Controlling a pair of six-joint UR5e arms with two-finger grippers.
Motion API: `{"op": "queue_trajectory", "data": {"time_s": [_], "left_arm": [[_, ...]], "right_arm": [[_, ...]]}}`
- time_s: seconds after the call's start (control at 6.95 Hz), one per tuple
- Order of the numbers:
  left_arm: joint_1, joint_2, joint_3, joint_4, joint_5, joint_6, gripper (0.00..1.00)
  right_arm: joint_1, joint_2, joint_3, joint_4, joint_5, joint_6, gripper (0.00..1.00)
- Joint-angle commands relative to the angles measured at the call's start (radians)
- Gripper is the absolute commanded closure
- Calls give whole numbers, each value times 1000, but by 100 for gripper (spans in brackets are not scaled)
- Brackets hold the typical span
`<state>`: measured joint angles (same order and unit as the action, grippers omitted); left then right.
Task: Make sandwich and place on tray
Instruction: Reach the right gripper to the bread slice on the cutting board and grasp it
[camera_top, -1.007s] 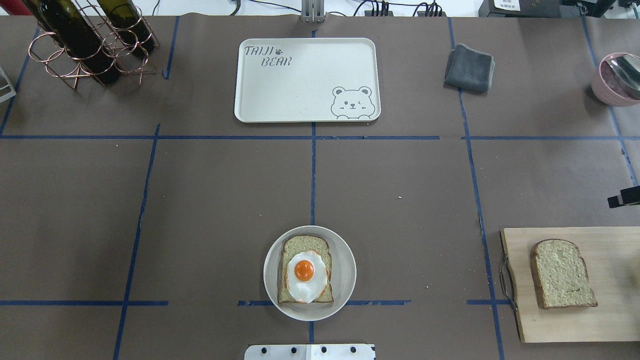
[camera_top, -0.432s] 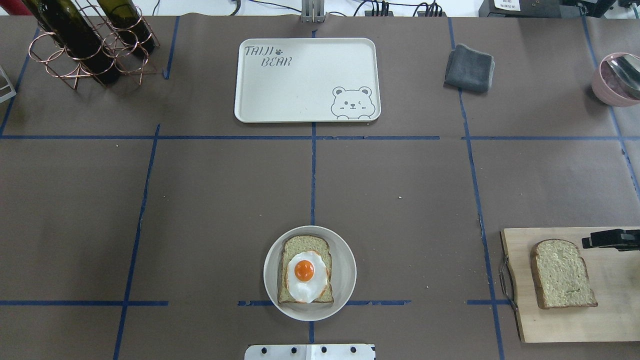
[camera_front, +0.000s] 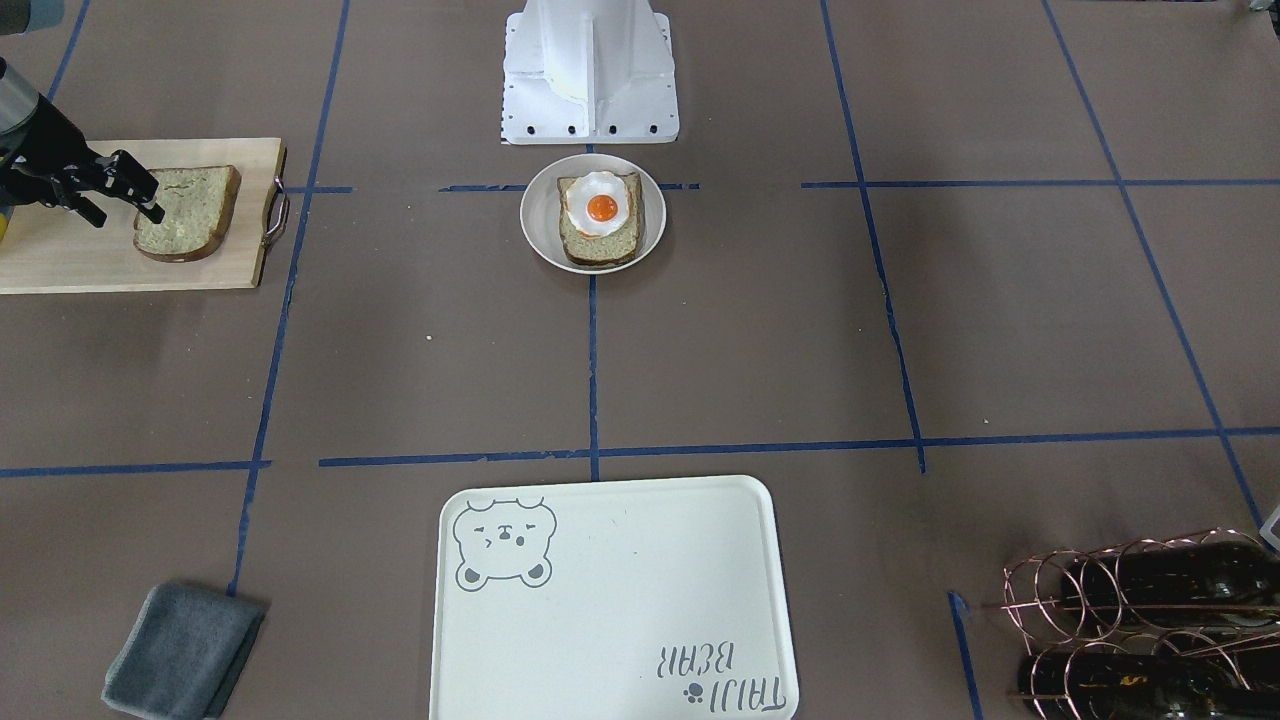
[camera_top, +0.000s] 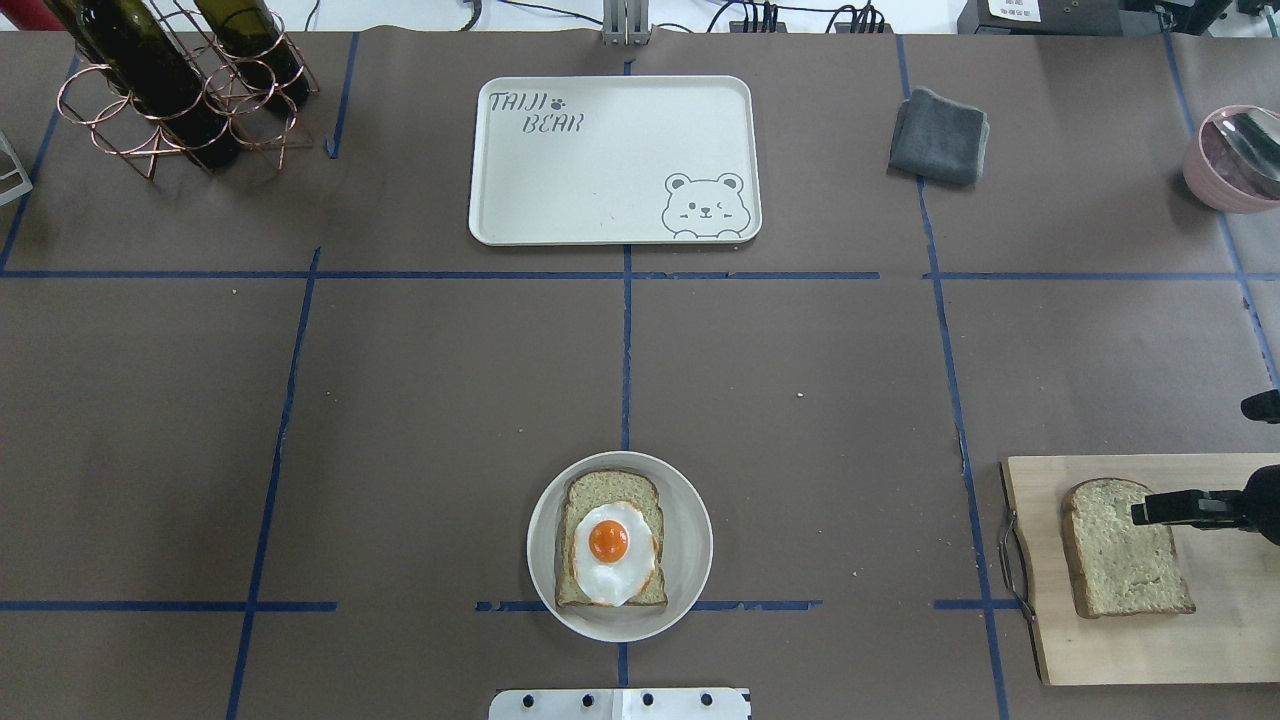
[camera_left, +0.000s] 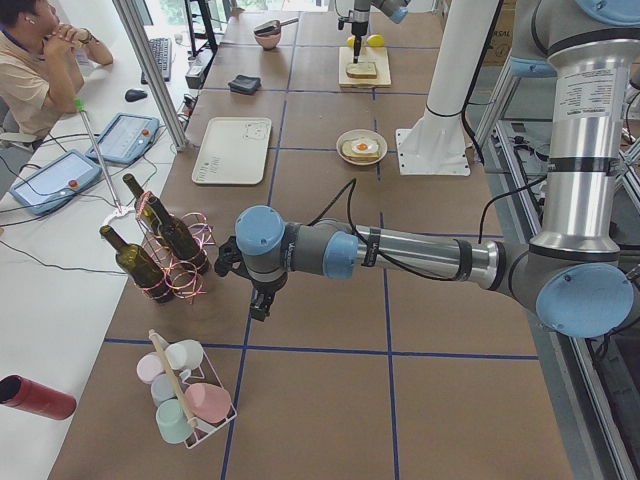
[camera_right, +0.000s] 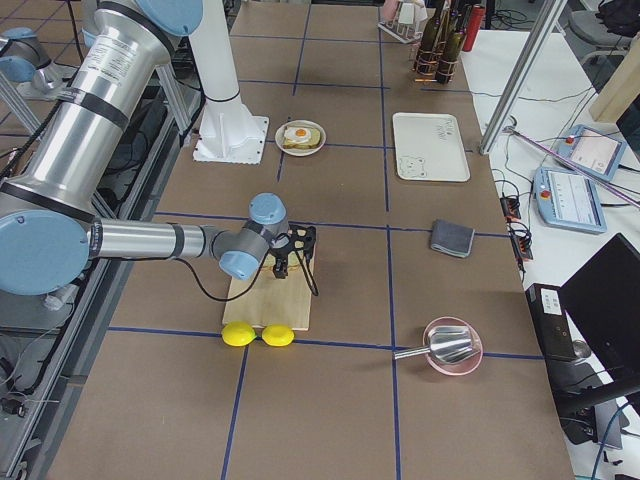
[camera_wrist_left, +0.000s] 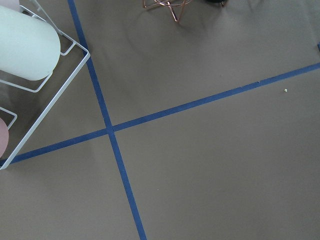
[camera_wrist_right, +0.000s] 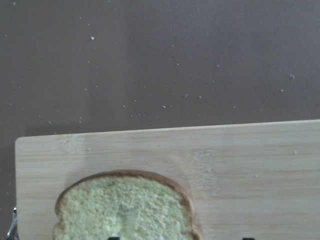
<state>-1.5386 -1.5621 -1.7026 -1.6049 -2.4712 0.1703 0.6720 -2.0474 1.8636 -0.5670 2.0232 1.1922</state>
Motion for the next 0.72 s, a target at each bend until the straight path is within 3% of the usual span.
{"op": "queue_trajectory", "data": {"time_s": [0.0, 0.14, 0.43, 0.58], "left_arm": [[0, 4, 0, 0, -2, 0, 0], [0, 4, 1, 0, -2, 0, 0], [0, 11, 1, -1, -15, 3, 0], [0, 13, 1, -1, -15, 3, 0]], "right_arm": [[-31, -13, -1, 4, -6, 6, 27], [-37, -13, -12, 4, -6, 7, 42], [-43, -13, -14, 4, -3, 7, 61], [-45, -13, -14, 6, -3, 7, 81]]}}
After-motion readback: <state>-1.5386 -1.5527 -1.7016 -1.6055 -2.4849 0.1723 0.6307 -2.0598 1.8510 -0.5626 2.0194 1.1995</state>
